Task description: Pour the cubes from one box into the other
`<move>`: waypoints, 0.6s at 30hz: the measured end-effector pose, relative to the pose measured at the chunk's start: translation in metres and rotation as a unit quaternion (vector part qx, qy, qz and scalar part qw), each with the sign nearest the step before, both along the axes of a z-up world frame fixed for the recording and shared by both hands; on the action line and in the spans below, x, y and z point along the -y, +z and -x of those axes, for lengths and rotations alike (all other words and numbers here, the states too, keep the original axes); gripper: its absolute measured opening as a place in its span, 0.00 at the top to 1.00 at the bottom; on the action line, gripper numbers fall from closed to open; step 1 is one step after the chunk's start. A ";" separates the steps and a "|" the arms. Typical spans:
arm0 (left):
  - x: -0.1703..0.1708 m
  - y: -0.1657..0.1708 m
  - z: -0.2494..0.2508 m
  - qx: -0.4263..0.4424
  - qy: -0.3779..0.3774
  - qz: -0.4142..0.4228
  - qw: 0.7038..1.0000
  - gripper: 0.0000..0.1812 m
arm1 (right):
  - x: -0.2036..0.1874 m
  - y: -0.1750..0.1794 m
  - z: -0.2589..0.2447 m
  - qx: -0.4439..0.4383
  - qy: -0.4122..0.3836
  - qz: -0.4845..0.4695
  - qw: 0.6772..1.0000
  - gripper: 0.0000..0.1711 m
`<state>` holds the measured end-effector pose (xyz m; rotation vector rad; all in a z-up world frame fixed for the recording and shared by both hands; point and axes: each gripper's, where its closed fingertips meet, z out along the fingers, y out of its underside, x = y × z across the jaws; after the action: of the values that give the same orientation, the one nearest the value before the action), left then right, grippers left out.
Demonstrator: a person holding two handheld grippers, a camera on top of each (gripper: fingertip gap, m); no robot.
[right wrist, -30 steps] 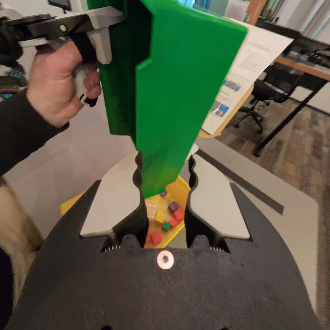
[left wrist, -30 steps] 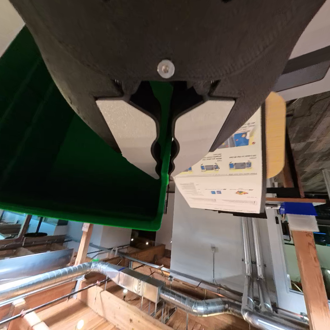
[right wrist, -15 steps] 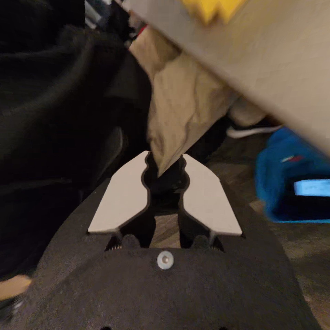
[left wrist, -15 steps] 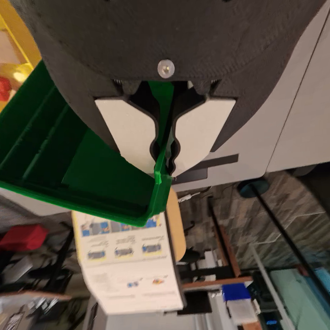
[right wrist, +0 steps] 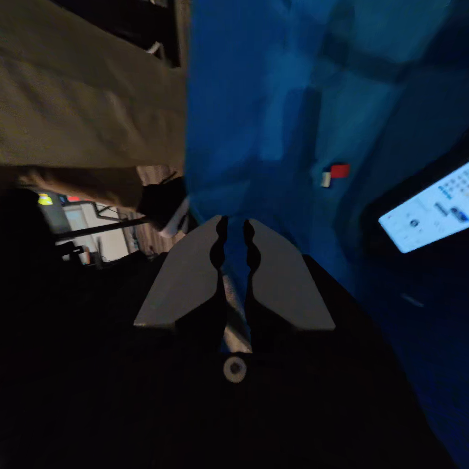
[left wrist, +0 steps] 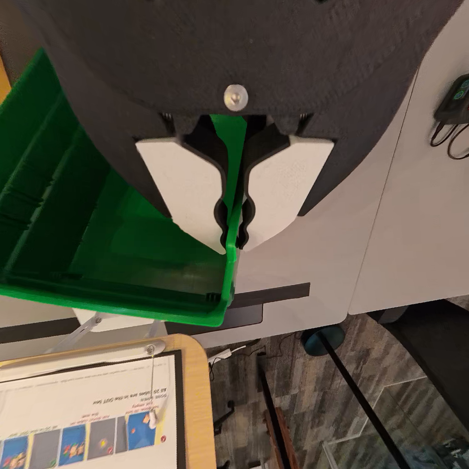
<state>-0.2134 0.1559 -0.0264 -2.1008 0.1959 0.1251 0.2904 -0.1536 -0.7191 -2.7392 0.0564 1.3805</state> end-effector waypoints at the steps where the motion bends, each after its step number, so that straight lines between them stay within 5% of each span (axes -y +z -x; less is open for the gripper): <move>1: -0.003 -0.003 0.001 0.001 0.000 0.005 1.000 0.97 | -0.003 -0.033 0.006 0.020 0.023 0.028 0.999 0.94; 8: -0.011 -0.019 0.007 -0.031 0.019 0.040 0.999 0.98 | 0.010 -0.202 0.048 0.130 0.112 0.117 0.978 0.85; 12: -0.013 -0.020 0.001 -0.053 0.027 0.061 0.996 0.98 | 0.029 -0.238 0.065 0.183 0.171 0.117 0.961 0.75; 18: -0.016 -0.024 0.007 -0.104 0.040 0.081 0.990 0.98 | 0.028 -0.264 0.066 0.292 0.185 0.096 0.933 0.78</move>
<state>-0.2199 0.1720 -0.0500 -2.2565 0.2530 0.3901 0.2247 -0.1812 -0.9835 -3.3306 -0.3972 0.5629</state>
